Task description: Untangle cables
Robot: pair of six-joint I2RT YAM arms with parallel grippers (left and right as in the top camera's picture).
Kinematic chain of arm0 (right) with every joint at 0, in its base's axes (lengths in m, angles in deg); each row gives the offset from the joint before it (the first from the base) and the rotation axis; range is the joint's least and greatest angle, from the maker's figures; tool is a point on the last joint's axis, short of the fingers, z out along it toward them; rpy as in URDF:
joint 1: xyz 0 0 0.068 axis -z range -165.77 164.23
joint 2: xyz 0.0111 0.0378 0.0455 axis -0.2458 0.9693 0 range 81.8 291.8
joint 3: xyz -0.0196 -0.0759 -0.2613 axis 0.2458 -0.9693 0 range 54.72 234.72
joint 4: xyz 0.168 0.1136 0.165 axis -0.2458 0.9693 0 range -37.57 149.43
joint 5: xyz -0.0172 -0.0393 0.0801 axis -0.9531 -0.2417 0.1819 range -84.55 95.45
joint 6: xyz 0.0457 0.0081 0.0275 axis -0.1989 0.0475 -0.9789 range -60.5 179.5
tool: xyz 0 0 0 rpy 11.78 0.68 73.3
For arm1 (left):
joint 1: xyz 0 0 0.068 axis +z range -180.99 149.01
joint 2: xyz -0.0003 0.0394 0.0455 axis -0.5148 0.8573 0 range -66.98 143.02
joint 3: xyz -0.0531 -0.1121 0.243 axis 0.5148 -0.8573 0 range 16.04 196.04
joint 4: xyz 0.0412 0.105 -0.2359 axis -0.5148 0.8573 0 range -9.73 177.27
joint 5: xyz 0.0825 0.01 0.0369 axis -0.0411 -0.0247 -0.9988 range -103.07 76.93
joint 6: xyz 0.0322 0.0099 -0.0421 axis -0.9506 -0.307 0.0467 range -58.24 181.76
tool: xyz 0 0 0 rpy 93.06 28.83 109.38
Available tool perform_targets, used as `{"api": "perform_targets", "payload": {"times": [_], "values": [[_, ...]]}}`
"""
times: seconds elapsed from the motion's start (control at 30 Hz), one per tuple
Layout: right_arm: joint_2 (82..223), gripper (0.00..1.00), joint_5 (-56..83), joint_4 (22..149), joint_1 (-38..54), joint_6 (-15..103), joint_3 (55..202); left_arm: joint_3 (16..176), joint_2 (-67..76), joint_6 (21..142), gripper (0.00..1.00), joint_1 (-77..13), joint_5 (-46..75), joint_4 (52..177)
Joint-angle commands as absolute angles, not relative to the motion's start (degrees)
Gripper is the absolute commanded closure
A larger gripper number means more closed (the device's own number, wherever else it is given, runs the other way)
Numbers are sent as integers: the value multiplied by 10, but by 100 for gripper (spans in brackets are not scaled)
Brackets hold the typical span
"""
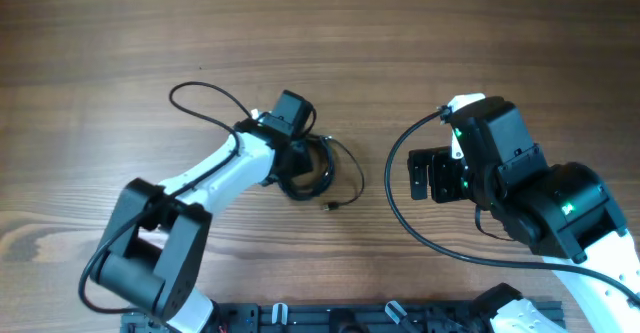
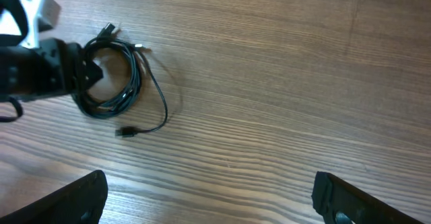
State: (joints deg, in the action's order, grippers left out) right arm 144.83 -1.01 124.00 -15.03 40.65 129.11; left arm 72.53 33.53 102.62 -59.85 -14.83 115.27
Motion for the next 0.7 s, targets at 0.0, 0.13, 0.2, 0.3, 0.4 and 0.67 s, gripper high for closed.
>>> {"api": "perform_targets", "payload": {"times": [0.0, 0.13, 0.2, 0.3, 0.4, 0.67], "values": [[1443, 0, -7, 1241, -150, 399, 1292, 722, 354, 1027, 40, -613, -158, 1151], [1443, 0, -7, 1241, -150, 399, 1292, 722, 354, 1026, 66, -617, -152, 1152], [1443, 0, -7, 1241, -150, 399, 1292, 722, 353, 1009, 79, -617, -134, 1151], [1443, 0, -7, 1241, -150, 400, 1292, 729, 349, 995, 94, -617, -114, 1158], [1452, 0, -10, 1241, -150, 401, 1292, 758, 329, 979, 96, -617, -107, 1186], [1511, 33, 0, 1247, -150, 403, 1292, 910, 211, 853, 96, -617, -60, 1249]]}}
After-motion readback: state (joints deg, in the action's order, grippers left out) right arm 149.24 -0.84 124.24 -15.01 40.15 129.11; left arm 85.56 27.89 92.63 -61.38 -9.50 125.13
